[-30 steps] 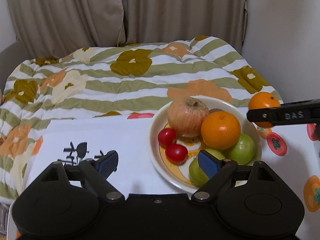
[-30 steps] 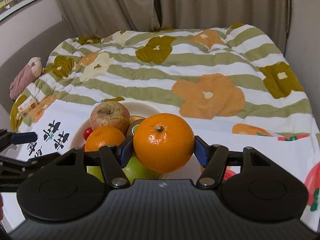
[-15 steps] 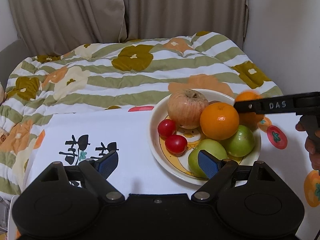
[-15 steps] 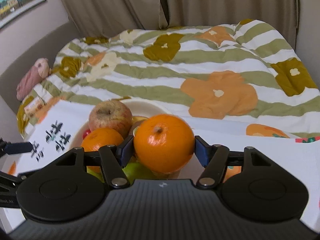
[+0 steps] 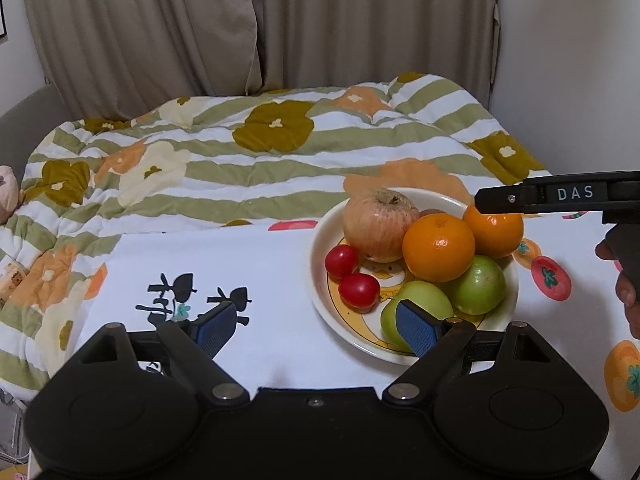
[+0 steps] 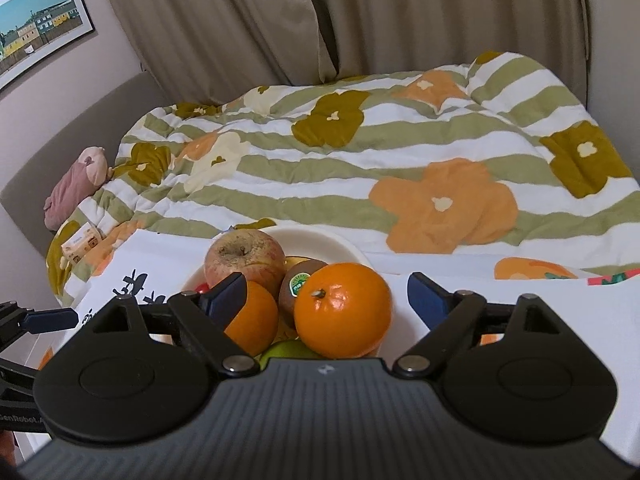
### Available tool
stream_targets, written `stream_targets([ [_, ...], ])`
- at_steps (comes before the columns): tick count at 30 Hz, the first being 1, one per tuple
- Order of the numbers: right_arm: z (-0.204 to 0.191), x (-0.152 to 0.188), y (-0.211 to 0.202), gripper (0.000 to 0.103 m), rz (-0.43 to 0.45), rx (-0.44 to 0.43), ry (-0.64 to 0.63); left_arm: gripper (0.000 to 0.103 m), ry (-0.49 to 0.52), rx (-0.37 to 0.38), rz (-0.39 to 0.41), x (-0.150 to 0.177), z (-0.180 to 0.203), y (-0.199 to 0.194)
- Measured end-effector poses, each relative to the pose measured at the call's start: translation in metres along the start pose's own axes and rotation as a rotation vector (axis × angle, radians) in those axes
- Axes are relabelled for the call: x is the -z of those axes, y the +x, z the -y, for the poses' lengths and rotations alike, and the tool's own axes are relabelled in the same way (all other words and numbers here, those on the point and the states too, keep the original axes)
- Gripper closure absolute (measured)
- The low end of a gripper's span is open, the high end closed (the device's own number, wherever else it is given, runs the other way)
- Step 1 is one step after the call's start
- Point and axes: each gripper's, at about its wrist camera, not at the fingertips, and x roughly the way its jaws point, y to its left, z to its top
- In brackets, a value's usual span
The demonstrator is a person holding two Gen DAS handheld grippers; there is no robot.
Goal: Organize fruits
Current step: 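Lower the orange into the bowl and open the right tool, then pull both tools back toward the small tangerines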
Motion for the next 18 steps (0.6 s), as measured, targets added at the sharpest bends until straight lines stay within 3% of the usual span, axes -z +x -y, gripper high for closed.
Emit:
stream_targets([
  [6, -0.012, 0.002, -0.037, 0.0, 0.046, 0.043, 0.027, 0.013, 0.014, 0.006, 0.04, 0.001, -0.006, -0.025],
  [11, -0.025, 0.009, -0.074, 0.0, 0.074, 0.096, 0.036, 0.004, 0.016, 0.006, 0.082, 0.006, -0.017, -0.052],
  [18, -0.046, 0.035, -0.12, 0.0, 0.097, 0.184, 0.039, 0.003, 0.056, 0.05, 0.114, 0.021, -0.025, -0.078],
])
